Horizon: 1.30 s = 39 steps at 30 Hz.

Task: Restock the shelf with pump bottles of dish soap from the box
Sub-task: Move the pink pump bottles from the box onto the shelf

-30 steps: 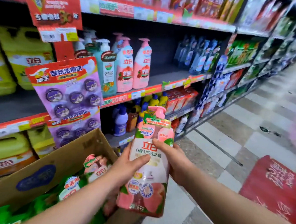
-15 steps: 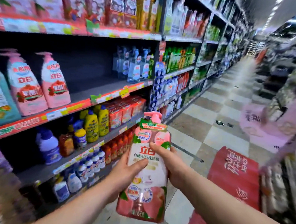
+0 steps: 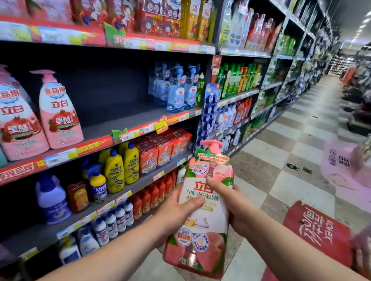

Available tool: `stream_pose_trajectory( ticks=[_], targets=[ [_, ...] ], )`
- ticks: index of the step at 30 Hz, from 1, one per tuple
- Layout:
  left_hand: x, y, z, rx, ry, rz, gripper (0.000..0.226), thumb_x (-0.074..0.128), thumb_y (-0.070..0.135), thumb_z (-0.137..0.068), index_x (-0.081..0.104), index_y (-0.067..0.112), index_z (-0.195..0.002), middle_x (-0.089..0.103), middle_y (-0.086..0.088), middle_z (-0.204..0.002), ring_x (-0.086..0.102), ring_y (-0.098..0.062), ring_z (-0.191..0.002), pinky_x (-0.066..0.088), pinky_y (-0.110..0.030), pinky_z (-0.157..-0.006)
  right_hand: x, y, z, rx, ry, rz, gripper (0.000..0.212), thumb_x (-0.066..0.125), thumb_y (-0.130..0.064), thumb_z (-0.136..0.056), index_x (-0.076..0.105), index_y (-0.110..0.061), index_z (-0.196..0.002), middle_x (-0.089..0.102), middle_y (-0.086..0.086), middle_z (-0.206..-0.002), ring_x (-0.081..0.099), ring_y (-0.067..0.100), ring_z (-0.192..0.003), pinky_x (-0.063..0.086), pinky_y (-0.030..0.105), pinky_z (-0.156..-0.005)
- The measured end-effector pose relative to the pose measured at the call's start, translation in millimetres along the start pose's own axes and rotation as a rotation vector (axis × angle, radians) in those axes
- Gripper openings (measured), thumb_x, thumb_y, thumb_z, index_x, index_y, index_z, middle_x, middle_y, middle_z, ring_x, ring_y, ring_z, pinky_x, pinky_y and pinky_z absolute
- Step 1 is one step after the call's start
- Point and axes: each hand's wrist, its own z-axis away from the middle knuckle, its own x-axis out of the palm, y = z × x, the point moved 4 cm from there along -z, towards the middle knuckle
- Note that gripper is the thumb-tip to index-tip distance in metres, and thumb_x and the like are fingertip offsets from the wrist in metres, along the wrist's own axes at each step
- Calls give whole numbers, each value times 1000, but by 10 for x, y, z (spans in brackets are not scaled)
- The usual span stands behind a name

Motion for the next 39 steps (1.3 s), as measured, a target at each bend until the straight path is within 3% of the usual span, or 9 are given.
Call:
stream_pose_trajectory(
  ticks=[9,12,16,19,21,24,28,35,39],
  targets=[
    [-912,523,-1338,80,124,-20,29,68,25,-82,55,29,-108,75,6,-86,73,-16,-78,57,-27,-62,777,-549,-1531,-5,-139,78,50,73,-26,-79,58,-4,-121,71,17,-108,68,35,-98,52,49,-92],
    [-1369,778,-1639,125,190,-52,32,69,26,-82,54,29,-110,74,1,-96,72,-20,-84,58,-32,-71,1208,-701,-2012,-17,-178,61,52,74,-24,-78,56,-3,-122,71,18,-106,70,34,-94,57,45,-83],
    [-1853,890,-1843,127,276,-12,22,68,22,-83,56,28,-101,75,6,-82,73,-13,-71,54,-21,-52,1702,-760,-2464,5,-298,58,45,74,-20,-78,60,-2,-117,73,17,-102,71,33,-92,58,42,-78],
    [-2155,948,-1892,115,374,-1,21,68,26,-83,60,23,-102,76,3,-81,73,-15,-70,53,-21,-51,2057,-763,-2768,32,-411,80,40,73,-18,-78,62,-3,-114,74,16,-96,73,29,-85,59,36,-67],
    [-2367,981,-1941,105,449,-19,24,68,29,-82,62,19,-103,76,-3,-87,73,-19,-76,55,-24,-57,2312,-792,-2952,37,-480,106,42,75,-18,-75,62,-4,-112,75,15,-95,73,28,-83,59,36,-65],
    [-2666,1078,-2014,111,553,-21,21,67,27,-84,64,15,-101,76,-6,-88,73,-21,-76,56,-26,-59,2671,-843,-3214,43,-535,161,45,78,-21,-73,61,-4,-110,74,16,-97,72,30,-86,58,42,-77],
    [-3009,1271,-2143,149,686,-66,28,68,30,-82,63,15,-105,74,-10,-97,71,-27,-88,56,-45,-85,3110,-972,-3530,34,-660,206,40,75,-20,-76,64,0,-109,72,20,-100,70,32,-89,57,42,-80],
    [-3359,1545,-2468,214,807,-11,12,67,27,-83,62,22,-93,76,-1,-88,73,-20,-80,57,-25,-61,3693,-1221,-4092,44,-833,297,60,78,-22,-73,52,-1,-123,71,19,-107,69,32,-96,54,48,-90],
    [-3517,1634,-2650,203,888,-35,23,67,24,-84,59,21,-106,74,-6,-100,71,-24,-91,57,-41,-83,3909,-1291,-4382,23,-924,333,61,78,-20,-72,52,2,-123,71,19,-105,70,30,-94,56,43,-85]
  ],
)
